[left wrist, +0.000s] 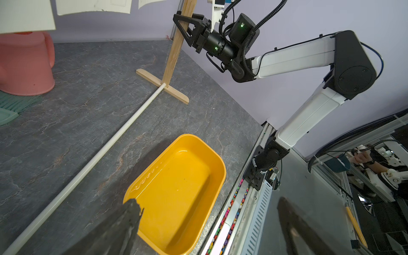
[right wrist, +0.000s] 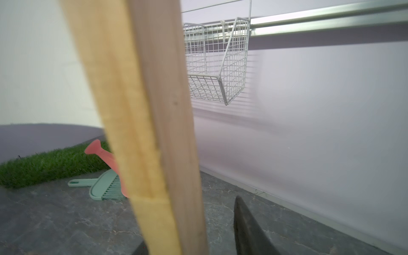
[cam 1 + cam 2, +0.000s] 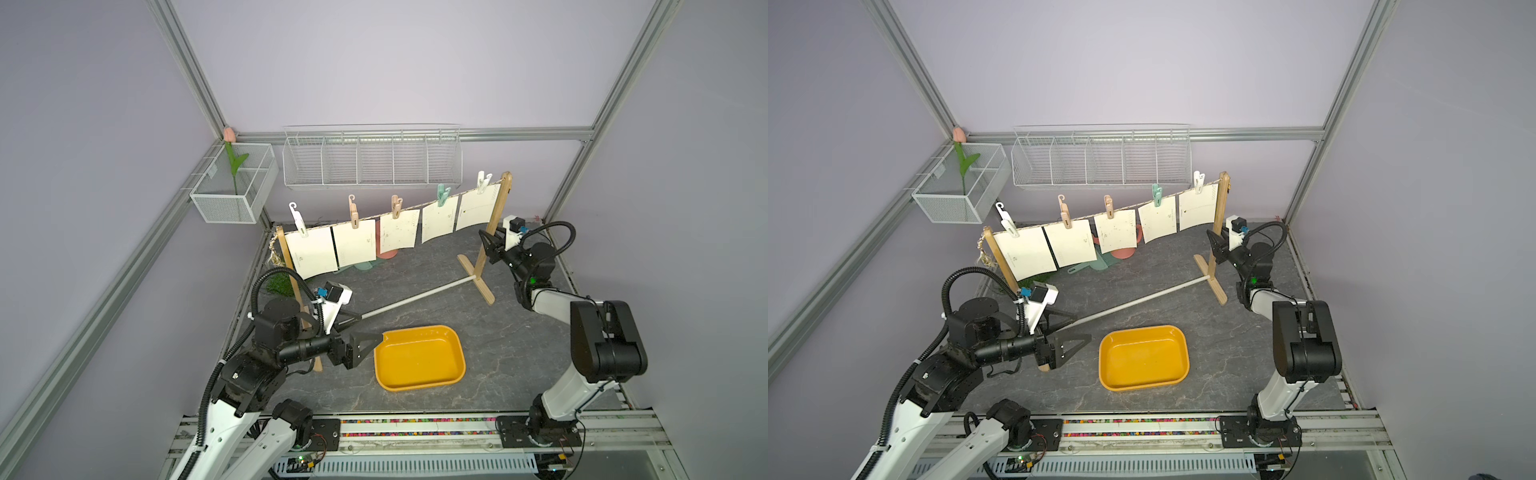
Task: Remove the postcards from the strings
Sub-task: Adjust the clothesline at the center of the board.
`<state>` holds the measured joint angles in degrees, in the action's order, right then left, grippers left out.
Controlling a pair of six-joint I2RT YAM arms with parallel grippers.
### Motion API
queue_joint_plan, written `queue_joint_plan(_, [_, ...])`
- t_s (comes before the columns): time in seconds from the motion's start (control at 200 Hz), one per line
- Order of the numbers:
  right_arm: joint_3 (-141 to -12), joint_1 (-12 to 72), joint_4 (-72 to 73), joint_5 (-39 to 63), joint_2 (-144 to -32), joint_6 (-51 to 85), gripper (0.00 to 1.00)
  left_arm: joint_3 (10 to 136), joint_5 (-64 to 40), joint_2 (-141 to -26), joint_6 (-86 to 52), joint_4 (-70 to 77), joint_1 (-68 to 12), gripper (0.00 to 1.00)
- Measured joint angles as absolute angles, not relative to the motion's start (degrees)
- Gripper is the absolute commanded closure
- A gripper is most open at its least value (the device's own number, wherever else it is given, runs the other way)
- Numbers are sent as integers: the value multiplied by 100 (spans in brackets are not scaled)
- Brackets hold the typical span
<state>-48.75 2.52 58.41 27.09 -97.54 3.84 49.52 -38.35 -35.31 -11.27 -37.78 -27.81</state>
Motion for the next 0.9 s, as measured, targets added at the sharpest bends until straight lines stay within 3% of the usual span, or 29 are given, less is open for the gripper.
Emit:
queue_joint_plan(0.39, [-4521, 593, 5089, 1942, -9122, -294, 91, 4873, -3844, -3492, -1199, -3647, -2783, 1])
queue_joint_plan(0.9, [-3527, 1426, 3728, -392, -6967, -532, 92, 4836, -4355, -2974, -1144, -3623, -2884, 1])
